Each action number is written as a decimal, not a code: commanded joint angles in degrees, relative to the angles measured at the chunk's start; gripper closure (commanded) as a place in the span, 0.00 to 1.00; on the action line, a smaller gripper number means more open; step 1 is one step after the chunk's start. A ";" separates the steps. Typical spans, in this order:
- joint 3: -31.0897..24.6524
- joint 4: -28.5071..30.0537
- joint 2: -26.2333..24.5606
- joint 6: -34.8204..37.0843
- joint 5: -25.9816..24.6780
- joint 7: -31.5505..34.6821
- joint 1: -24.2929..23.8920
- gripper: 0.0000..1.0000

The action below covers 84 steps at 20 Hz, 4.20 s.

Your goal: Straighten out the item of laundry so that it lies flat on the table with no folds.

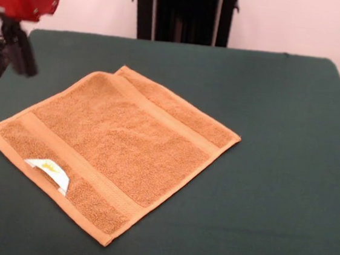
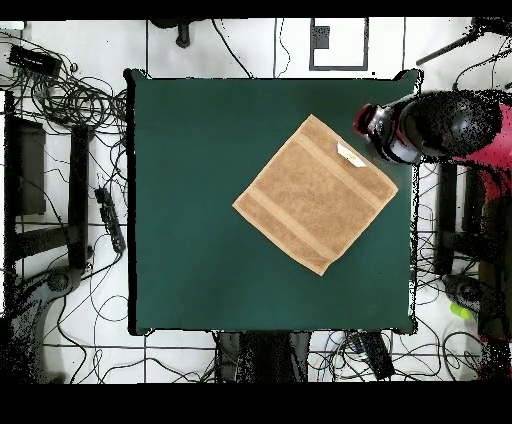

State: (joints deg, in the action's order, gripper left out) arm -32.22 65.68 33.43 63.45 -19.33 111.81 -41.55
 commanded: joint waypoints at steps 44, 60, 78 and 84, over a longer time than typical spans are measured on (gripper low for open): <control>9.26 13.43 -12.64 -8.37 -5.98 4.88 9.18 1.00; 18.68 13.91 -14.78 0.27 -9.87 -0.60 13.00 1.00; 23.00 16.21 -18.87 -7.28 -17.44 -7.12 11.17 1.00; 23.46 15.40 -21.20 -8.48 -17.19 -4.02 10.63 1.00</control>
State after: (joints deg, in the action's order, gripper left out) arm -10.59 76.62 19.01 59.09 -30.74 111.81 -31.11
